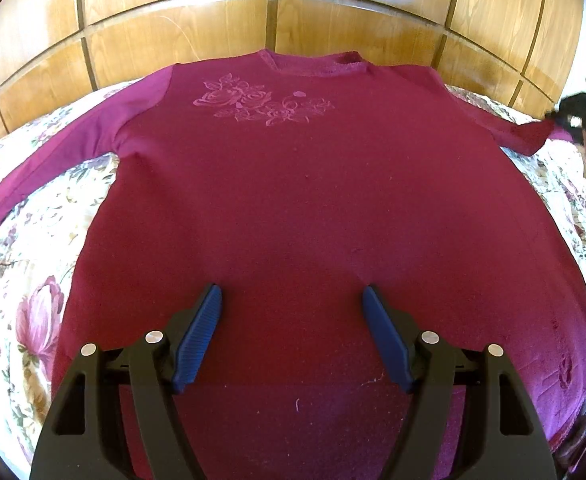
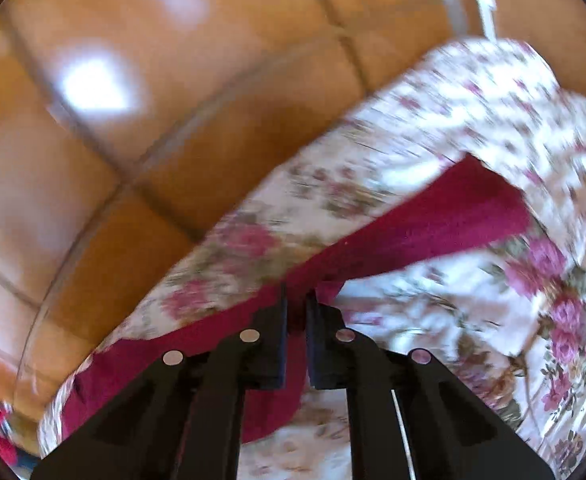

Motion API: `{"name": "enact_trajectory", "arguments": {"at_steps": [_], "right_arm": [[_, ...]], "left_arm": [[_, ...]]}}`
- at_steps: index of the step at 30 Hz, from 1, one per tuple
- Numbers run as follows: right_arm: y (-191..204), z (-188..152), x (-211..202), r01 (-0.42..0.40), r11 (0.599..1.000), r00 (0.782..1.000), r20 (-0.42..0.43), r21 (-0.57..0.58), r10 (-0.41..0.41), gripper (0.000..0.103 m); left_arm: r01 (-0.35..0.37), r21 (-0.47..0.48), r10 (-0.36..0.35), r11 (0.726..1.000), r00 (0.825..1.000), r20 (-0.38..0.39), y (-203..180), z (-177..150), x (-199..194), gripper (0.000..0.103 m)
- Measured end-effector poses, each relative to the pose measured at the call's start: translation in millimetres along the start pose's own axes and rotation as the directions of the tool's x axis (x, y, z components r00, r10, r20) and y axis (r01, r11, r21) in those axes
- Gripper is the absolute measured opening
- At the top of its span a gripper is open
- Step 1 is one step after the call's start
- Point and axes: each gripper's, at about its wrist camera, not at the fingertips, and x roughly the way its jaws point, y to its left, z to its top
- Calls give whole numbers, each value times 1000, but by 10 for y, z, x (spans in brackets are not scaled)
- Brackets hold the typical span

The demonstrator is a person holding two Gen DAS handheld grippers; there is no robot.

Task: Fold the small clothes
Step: 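Grasp the shoulder with the right gripper and fold it over the body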

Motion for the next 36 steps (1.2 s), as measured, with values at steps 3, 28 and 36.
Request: {"name": "enact_trajectory", "arguments": {"at_steps": [3, 28, 36], "right_arm": [[510, -72, -105, -84, 991, 996, -3, -100, 84, 6], [2531, -2102, -55, -502, 785, 845, -398, -363, 357, 65], [1832, -2399, -16, -281, 855, 933, -331, -435, 138, 70]], "left_arm": [[7, -3, -7, 1000, 1000, 3, 14, -3, -6, 72], [150, -123, -153, 981, 988, -11, 292, 192, -152, 72], [235, -254, -231, 938, 972, 46, 493, 966, 74, 66]]}}
